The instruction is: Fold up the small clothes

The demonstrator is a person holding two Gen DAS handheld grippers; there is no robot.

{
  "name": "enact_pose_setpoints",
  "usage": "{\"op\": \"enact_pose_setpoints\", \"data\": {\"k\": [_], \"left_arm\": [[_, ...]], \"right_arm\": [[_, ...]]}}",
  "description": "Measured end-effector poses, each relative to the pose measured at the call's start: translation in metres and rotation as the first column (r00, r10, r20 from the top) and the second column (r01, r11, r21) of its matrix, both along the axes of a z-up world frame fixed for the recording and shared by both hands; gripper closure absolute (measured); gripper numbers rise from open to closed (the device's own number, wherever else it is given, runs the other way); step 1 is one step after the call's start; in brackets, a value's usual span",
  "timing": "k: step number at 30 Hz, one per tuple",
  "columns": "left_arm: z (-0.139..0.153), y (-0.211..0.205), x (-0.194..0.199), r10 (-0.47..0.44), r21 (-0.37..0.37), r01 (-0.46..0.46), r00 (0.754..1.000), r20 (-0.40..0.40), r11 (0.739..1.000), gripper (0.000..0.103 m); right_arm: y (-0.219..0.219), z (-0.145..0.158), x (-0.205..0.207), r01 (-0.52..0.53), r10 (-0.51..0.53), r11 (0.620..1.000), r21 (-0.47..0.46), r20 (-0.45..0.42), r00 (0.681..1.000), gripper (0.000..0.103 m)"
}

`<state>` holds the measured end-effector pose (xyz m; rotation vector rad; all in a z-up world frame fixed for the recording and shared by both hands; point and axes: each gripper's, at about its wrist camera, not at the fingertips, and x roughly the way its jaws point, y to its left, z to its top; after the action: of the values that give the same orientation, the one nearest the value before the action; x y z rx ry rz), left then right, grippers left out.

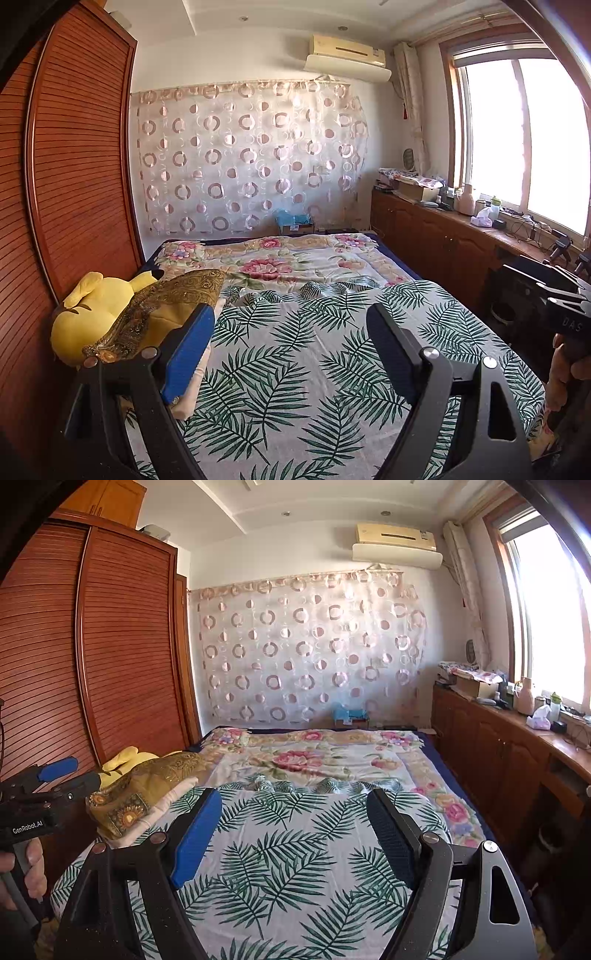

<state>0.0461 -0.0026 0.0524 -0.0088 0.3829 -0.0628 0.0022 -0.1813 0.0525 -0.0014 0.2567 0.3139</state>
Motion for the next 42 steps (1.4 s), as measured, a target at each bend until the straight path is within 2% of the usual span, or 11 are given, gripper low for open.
{"op": "enact_pose_setpoints", "data": {"k": [42], "left_arm": [[0.001,0.001,-0.001,-0.007,-0.007,0.007,1.0,-0.002,1.0,0.018]], "right_arm": [[-0.017,0.003,0.006,-0.006,0.006,1.0,-0.01,0.003,1.0,0.021]]}}
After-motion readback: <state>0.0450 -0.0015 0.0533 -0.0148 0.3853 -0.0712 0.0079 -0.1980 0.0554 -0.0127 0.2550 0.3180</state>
